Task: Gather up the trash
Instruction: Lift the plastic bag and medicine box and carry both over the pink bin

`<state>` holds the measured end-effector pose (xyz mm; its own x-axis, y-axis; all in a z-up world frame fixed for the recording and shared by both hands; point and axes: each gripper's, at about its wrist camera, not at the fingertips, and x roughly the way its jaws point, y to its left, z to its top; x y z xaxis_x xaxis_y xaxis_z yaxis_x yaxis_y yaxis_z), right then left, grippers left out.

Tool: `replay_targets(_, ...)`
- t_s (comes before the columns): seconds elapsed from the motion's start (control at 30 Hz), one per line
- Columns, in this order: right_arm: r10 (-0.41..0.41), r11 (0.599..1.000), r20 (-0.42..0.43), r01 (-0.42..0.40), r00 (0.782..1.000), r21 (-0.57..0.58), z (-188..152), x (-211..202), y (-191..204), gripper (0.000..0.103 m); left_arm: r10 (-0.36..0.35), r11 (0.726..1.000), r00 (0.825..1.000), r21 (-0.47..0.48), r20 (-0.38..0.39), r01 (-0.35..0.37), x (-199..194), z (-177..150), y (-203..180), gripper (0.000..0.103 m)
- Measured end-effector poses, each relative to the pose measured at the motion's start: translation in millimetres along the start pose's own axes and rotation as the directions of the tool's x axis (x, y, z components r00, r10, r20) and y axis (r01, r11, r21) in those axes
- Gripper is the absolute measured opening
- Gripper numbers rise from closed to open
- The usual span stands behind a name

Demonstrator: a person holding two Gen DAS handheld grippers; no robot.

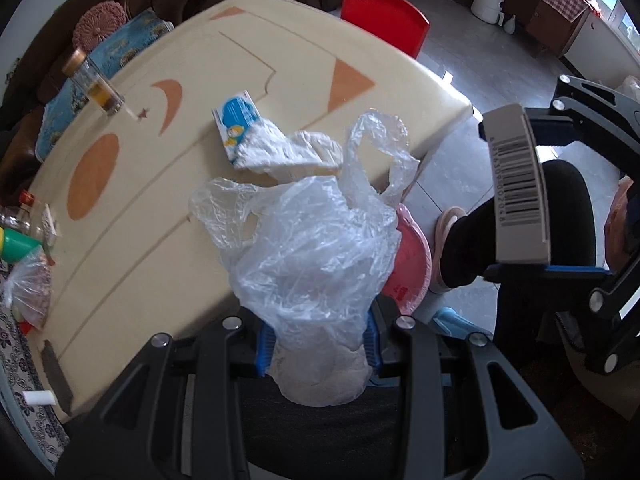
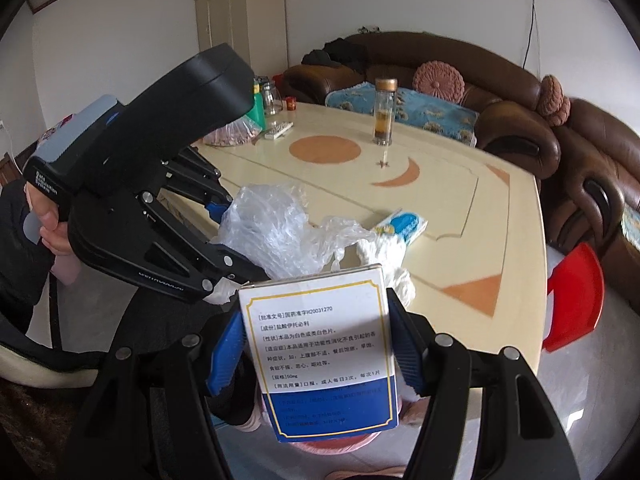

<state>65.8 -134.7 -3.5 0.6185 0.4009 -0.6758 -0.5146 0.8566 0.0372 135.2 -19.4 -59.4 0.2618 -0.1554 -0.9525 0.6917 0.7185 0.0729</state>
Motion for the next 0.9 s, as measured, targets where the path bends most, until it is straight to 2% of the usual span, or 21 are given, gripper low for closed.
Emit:
replay_targets(0.37, 0.039, 0.995, -0.073, -0.032, 0.997, 0.093, -40.5, 33.7, -7.0, 0.063, -0.108, 0.994, 0.992, -0.039, -0.063, 0.106, 49.8, -27.3, -5.3, 0.035)
replay_targets(0.53, 0.054, 0.989, -0.122, -0.036, 0.991, 0.146, -62.3, 57.7, -18.2, 0.063, -0.128, 0.991, 0.988, -0.056, -0.086, 0.123, 79.6, -34.5, -6.9, 0.035)
replay_targets(0.9, 0.093, 0.968, -0.196, -0.042, 0.976, 0.248, -99.8, 113.6, -43.7, 0.063, -0.217, 0.972, 0.962, -0.127, -0.166, 0.197, 156.4, -42.0, -11.8, 0.035)
